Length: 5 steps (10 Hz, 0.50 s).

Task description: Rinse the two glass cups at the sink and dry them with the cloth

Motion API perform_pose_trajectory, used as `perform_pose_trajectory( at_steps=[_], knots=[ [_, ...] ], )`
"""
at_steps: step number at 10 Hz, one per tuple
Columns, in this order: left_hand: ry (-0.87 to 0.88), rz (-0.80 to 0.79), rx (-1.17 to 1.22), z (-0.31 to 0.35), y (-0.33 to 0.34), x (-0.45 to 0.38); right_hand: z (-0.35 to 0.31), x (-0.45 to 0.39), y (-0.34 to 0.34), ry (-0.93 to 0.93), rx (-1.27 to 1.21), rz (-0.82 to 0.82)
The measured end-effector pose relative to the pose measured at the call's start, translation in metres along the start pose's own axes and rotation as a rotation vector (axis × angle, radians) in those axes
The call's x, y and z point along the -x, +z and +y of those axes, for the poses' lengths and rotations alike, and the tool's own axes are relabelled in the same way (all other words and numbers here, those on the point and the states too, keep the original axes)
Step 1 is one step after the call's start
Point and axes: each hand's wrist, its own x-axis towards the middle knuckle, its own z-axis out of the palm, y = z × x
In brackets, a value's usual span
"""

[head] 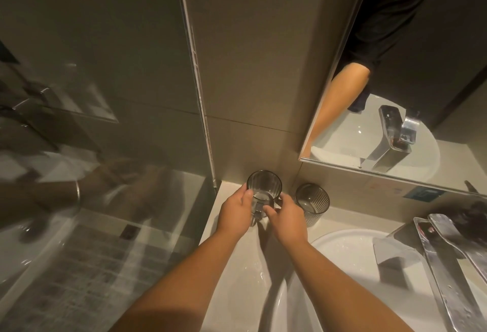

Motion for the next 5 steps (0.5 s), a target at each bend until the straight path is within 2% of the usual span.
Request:
perform_pose_trajectory(
  at_steps=[3,4,5],
  knots=[
    [-0.077,-0.053,-0.065,0.001,-0.007,0.014,-0.003,0.004,-0.012,0.013,0.13,-0.083],
    [-0.038,-0.03,-0.166,0.007,-0.018,0.027,-0.005,0.017,-0.024,-0.006,0.188,-0.075],
    [0.058,0.02,-0.366,0.012,-0.03,0.048,-0.008,0.039,-0.039,-0.093,0.283,0.001]
  ],
)
